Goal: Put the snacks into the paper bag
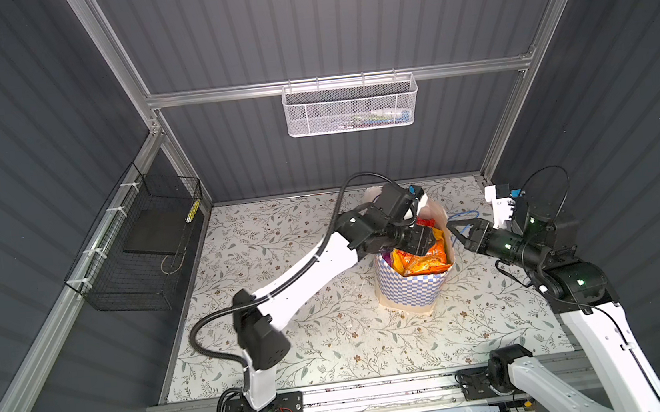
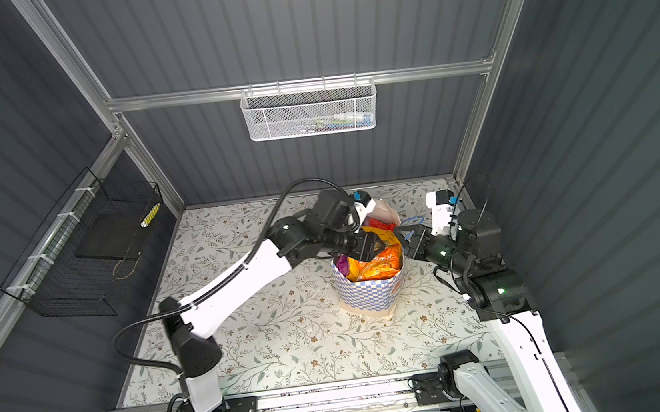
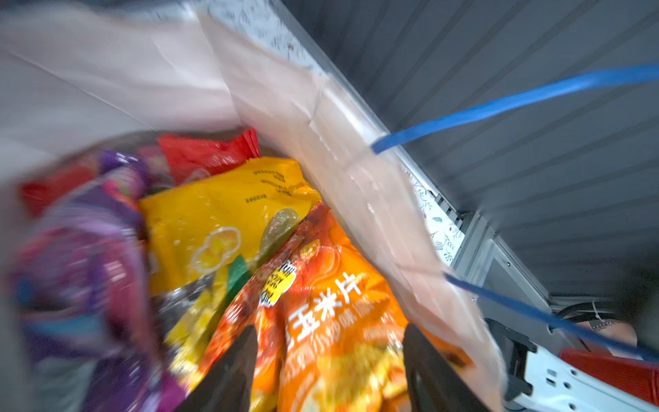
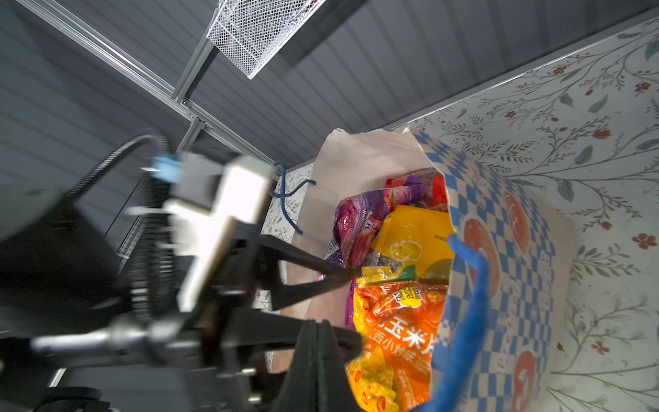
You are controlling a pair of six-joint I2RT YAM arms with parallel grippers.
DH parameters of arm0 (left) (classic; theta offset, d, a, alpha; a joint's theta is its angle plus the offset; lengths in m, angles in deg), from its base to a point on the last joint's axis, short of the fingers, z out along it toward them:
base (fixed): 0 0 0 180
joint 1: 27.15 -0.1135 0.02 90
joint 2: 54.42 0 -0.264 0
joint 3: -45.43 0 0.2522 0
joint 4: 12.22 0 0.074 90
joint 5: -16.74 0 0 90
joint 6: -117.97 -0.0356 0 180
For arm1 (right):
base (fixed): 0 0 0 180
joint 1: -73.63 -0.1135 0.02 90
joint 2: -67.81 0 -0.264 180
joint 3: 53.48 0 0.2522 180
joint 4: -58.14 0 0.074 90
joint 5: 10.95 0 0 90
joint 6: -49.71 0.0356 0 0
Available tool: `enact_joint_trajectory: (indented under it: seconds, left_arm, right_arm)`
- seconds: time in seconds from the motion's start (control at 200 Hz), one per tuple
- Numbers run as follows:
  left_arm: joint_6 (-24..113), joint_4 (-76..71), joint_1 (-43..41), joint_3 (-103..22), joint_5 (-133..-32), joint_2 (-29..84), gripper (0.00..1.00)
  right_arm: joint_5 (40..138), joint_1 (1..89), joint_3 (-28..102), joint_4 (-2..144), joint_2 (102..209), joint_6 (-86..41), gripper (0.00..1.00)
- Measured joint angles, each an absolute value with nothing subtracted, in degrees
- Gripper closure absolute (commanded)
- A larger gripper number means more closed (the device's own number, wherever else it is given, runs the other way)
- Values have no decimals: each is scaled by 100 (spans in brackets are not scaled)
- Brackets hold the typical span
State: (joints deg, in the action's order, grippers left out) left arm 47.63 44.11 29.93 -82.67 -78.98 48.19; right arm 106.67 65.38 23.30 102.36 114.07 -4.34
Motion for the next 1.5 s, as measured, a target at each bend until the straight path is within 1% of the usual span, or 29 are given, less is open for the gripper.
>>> enact_joint_trajectory:
  seconds: [0.1, 0.235, 0.27, 0.405, 0.625, 0.68, 0.725, 0.751, 0.786, 0.801, 0.806, 0.816, 0.851, 0.891, 1.016, 1.076, 1.136, 1.201, 1.286, 1.421, 1.501]
  left_arm:
    - [4691, 4269, 2993, -8114, -7459, 3960, 23]
    - [4514, 4236, 2993, -7931, -6610, 3333, 4]
    - [4455, 4260, 2993, -7915, -6416, 3320, 1]
    - [4250, 4400, 2993, -7915, -5749, 3726, 1]
    - [4108, 4752, 2967, -8125, -4949, 4994, 4]
    - [4108, 4881, 2912, -8355, -4729, 5328, 10]
    - [4143, 5016, 2853, -8621, -4604, 5604, 20]
    - [4173, 5073, 2807, -8776, -4554, 5746, 32]
    - [4221, 5115, 2726, -8956, -4517, 5912, 60]
    - [4191, 5132, 2696, -9010, -4499, 5964, 70]
    - [4195, 5132, 2687, -9023, -4499, 5975, 72]
    - [4221, 5141, 2661, -9052, -4497, 6004, 78]
    - [4252, 5158, 2584, -9102, -4503, 6058, 91]
    - [4283, 5176, 2532, -9093, -4567, 6056, 100]
    - [4392, 4986, 2381, -8744, -5105, 5676, 100]
    - [4438, 4992, 2383, -8724, -5465, 5525, 100]
    - [4475, 5132, 2427, -8993, -5815, 5556, 100]
    - [4495, 5416, 2471, -9480, -6049, 5757, 100]
    - [4492, 5663, 2493, -9889, -6092, 5977, 100]
    - [4482, 5945, 2386, -9882, -5931, 5982, 100]
    - [4444, 5825, 2292, -9616, -5658, 5835, 100]
  right_arm:
    - [10665, 6538, 2330, 10236, 11407, -434, 100]
    - [10665, 6538, 2330, 10236, 11407, -436, 100]
    - [10665, 6538, 2330, 10236, 11407, -436, 100]
    - [10667, 6538, 2330, 10236, 11414, -436, 100]
    - [10667, 6538, 2330, 10236, 11424, -441, 100]
    - [10667, 6538, 2330, 10236, 11424, -445, 100]
    - [10667, 6538, 2330, 10236, 11424, -447, 100]
    - [10667, 6538, 2330, 10236, 11424, -450, 100]
    - [10667, 6538, 2330, 10236, 11424, -450, 100]
    - [10667, 6538, 2330, 10236, 11427, -452, 100]
    - [10667, 6538, 2330, 10234, 11427, -452, 100]
    - [10667, 6538, 2330, 10234, 11427, -454, 100]
    - [10665, 6538, 2330, 10229, 11431, -465, 100]
    - [10663, 6536, 2330, 10203, 11444, -482, 100]
    - [10654, 6439, 2475, 10183, 11763, -578, 100]
    - [10466, 6138, 2798, 10280, 12148, -659, 100]
    - [10226, 5685, 3202, 10398, 12659, -760, 100]
    - [10171, 5340, 3607, 10509, 13188, -797, 100]
    - [10201, 5191, 4107, 10618, 13763, -788, 100]
    - [10372, 5126, 4798, 10815, 14275, -675, 100]
    - [10521, 5054, 5342, 10983, 14565, -598, 100]
